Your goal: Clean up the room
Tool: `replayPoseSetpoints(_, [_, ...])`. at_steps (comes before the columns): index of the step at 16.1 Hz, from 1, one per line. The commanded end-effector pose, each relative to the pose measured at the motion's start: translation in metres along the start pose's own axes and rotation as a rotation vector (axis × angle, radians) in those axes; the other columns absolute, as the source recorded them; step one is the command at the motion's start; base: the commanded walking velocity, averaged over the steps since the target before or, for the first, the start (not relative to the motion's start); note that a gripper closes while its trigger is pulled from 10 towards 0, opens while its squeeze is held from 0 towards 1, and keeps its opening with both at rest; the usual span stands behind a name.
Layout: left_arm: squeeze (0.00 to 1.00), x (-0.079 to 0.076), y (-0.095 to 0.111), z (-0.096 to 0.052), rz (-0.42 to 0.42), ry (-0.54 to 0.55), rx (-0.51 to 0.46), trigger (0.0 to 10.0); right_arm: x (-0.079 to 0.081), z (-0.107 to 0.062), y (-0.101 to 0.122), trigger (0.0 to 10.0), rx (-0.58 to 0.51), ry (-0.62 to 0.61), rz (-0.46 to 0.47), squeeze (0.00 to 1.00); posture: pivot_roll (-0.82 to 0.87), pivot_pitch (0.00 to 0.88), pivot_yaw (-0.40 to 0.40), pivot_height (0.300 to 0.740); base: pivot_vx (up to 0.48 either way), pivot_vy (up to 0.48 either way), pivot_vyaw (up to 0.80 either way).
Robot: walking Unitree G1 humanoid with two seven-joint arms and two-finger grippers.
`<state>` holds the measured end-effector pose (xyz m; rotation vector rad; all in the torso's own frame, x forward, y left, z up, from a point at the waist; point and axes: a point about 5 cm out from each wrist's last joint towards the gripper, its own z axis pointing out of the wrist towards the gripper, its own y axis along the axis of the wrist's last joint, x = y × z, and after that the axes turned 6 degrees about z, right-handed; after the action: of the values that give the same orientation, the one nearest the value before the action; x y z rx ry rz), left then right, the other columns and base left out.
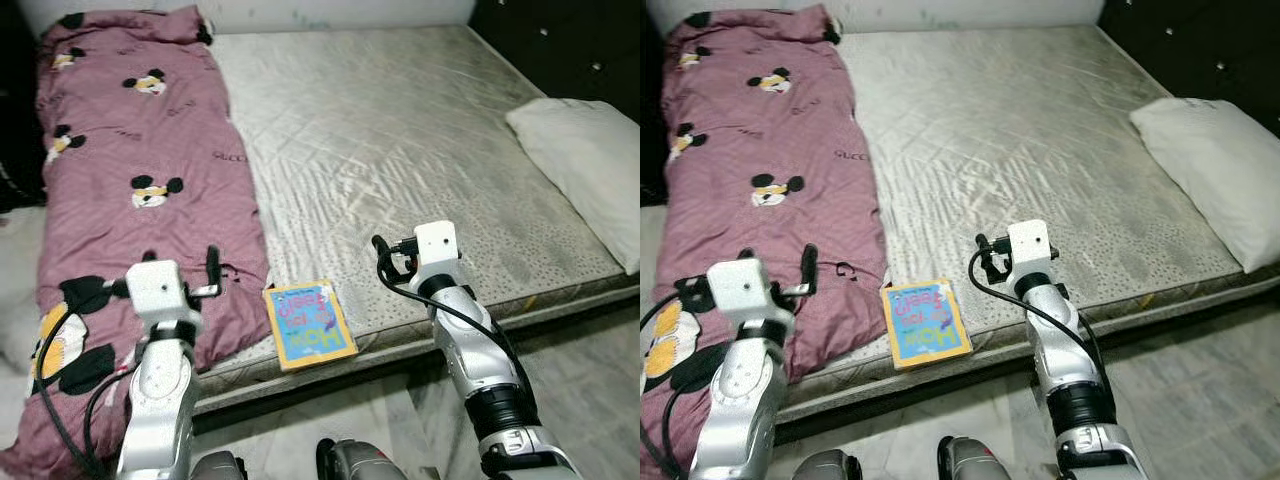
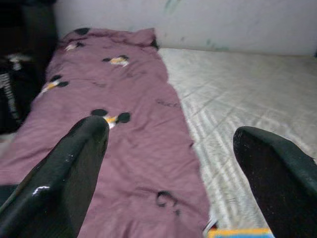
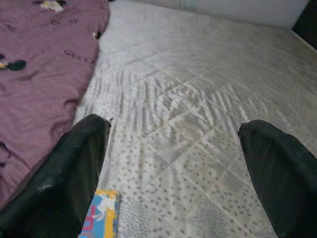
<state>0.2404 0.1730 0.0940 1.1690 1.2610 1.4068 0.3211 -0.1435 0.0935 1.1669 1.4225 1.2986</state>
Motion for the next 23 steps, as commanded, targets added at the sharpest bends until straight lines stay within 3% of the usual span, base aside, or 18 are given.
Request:
replayPoseSetpoints(1, [0.0,0.003,0.001,-0.005,0.01,0.009,-0.001,10.0,-0.005,-0.003,0.004,10.0,-0.022,-0.021,0.013,0.0,-0.02,0.14,-0.048,0.74,0.0,0.0,0.0])
replayPoseSetpoints(3, [0.0,0.007,-0.004,-0.022,0.019,-0.014,0.032,10.0,-0.007,-0.018,-0.002,10.0,-0.035,-0.035,0.06,0.0,-0.01,0.173,-0.032,0.74,0.0,0.0,0.0])
replayPoseSetpoints(7, [0.0,0.012,-0.003,-0.036,0.005,-0.034,0.053,10.0,-0.005,-0.033,-0.007,10.0,-0.035,-0.049,0.073,0.0,0.01,0.226,-0.026,0.74,0.0,0.0,0.0])
replayPoseSetpoints(23, [0.0,0.0,0.007,-0.024,-0.021,-0.092,0.029,10.0,-0.013,-0.029,0.001,10.0,-0.034,-0.066,0.045,0.0,-0.02,0.228,-0.032,0.74,0.0,0.0,0.0])
